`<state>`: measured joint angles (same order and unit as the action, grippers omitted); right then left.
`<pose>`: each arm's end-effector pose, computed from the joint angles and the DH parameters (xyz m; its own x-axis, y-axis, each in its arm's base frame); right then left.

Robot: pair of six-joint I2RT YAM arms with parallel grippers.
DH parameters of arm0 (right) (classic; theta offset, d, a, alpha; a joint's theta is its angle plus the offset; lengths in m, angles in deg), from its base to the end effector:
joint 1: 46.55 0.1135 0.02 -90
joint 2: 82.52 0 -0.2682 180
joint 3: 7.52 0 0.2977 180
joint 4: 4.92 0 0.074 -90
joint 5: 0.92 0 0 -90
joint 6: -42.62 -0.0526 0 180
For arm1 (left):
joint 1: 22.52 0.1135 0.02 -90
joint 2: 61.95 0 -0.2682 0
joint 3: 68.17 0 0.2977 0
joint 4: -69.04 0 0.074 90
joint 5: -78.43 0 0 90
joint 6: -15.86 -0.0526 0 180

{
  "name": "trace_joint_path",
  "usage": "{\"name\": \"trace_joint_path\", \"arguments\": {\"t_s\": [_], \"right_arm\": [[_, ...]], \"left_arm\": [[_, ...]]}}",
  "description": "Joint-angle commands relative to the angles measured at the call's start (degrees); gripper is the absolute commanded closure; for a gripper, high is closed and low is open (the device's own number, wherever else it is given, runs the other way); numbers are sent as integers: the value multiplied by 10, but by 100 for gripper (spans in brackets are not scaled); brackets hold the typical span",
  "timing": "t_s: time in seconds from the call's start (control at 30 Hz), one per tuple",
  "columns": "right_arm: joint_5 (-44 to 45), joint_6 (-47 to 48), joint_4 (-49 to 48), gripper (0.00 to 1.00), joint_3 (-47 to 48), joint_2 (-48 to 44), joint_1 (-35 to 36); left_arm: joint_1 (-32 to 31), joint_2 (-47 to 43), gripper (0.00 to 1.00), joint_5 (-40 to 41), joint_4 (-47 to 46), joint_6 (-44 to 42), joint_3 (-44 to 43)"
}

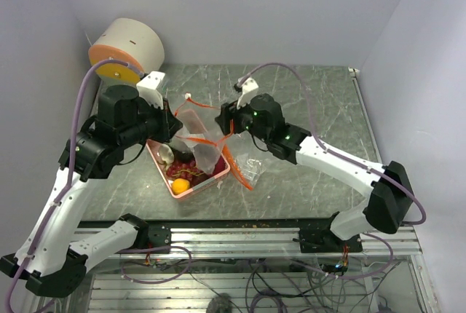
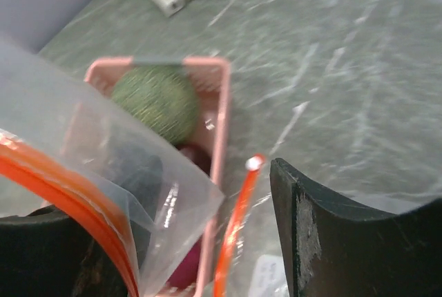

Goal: Place the food in the zip-top bag and seal the zipper
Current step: Open the zipper of the food storage bag.

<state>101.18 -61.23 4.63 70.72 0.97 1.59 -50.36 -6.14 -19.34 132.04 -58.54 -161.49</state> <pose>0.2800 0.2960 0.3207 -0.3075 0.0076 -0.9515 -0.5349 0.8256 0.1794 0.1906 -0.1087 0.4623 -0.5200 -0.0267 -0.8538 0.4473 0.8430 -0.2988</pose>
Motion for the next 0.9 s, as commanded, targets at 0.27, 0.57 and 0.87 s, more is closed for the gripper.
{"name": "trace_joint_path", "arguments": {"t_s": [0.27, 0.57, 0.87], "right_arm": [[-152, 2, -30, 24, -44, -90, 28], [-180, -9, -22, 14, -5, -154, 28], [-165, -43, -31, 11, 7, -151, 27]], "left_arm": [[3, 31, 93, 99, -10, -14, 28], [3, 27, 93, 143, 3, -13, 13], [3, 18, 93, 150, 26, -12, -21]]}}
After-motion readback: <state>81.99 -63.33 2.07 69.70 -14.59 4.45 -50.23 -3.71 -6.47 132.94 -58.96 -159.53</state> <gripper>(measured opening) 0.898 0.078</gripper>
